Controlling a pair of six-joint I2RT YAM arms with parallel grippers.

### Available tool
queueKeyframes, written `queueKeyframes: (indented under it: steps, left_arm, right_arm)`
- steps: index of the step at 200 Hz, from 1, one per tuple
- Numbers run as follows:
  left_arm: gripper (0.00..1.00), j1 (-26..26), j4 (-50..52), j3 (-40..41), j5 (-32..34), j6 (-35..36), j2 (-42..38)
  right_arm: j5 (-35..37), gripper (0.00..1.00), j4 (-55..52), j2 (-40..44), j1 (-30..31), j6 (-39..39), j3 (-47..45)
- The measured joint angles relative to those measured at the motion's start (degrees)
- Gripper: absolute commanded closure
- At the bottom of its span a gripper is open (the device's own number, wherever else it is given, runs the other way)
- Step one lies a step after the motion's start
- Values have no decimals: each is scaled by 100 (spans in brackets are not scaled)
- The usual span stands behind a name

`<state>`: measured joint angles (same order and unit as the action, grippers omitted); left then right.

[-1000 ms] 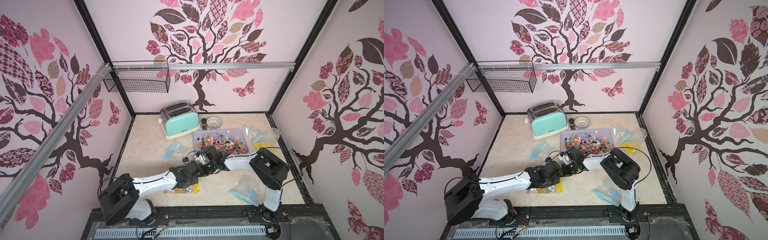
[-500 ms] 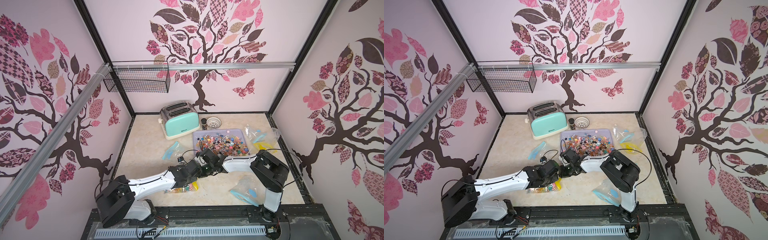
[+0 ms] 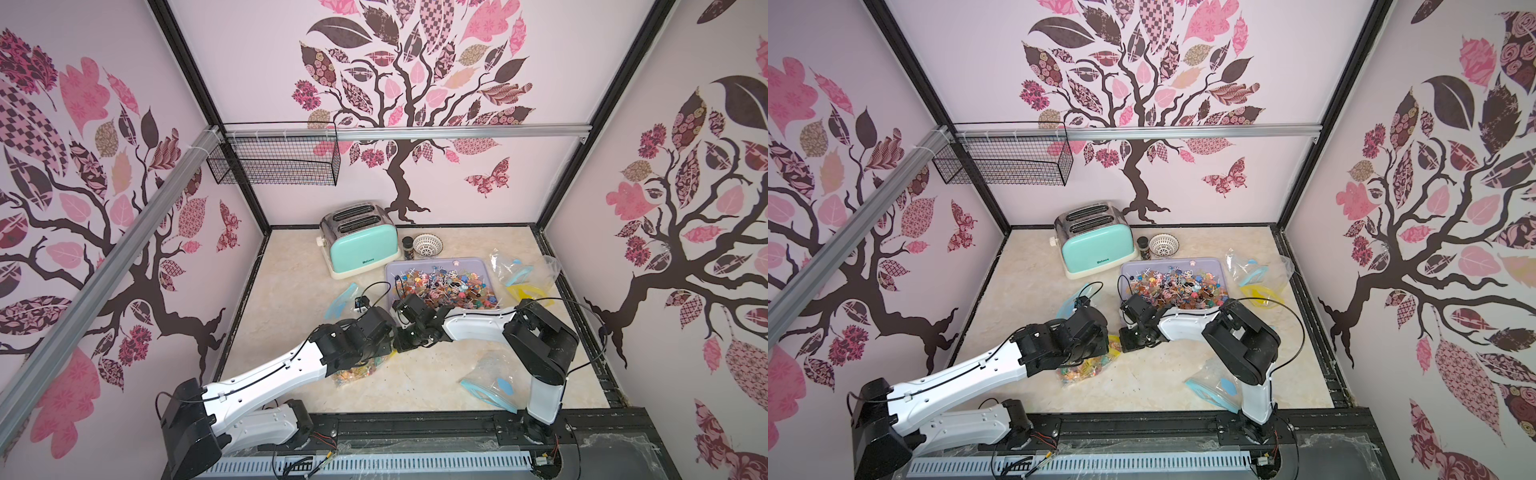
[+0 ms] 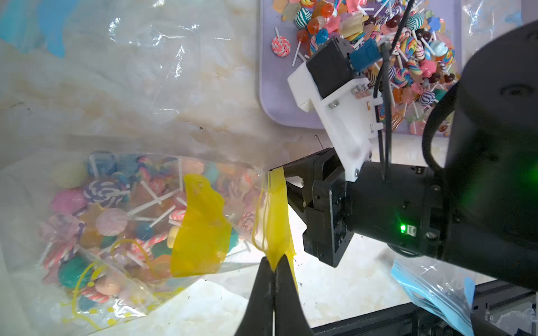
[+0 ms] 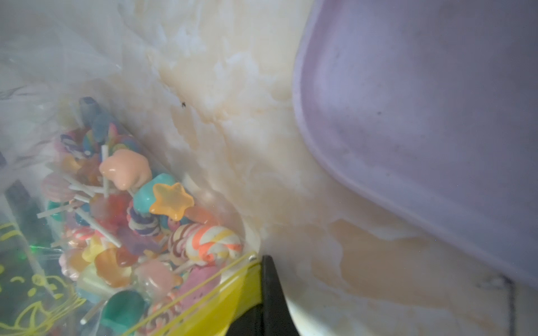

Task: Pour candies out of the ziploc bag
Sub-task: Open the ziploc bag at the center of the board, then pick up the ziploc bag from the center of the board.

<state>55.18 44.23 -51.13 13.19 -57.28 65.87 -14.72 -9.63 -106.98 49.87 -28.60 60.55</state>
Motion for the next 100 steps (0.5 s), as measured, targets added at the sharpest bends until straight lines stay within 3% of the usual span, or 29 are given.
queueKeyframes:
  steps: [4, 28, 57, 73, 100]
  left_arm:
    - [100, 0, 20, -17, -11, 20, 15]
    - [100, 0, 9, -105, -105, 111, 129]
    - [100, 0, -109, -114, -262, 181, 308]
    - [100, 0, -214, -114, -345, 192, 424]
    - [100, 0, -339, -114, -435, 205, 546]
  right_arm:
    - [20, 99, -59, 13, 0, 20, 17]
    - [164, 69, -509, 289, -76, 94, 35]
    - [-13, 42, -859, 1163, -498, 129, -39]
    - [-374, 33, -695, 1674, -732, -127, -166]
    - [-1152, 27, -107, 2015, -826, -697, -509]
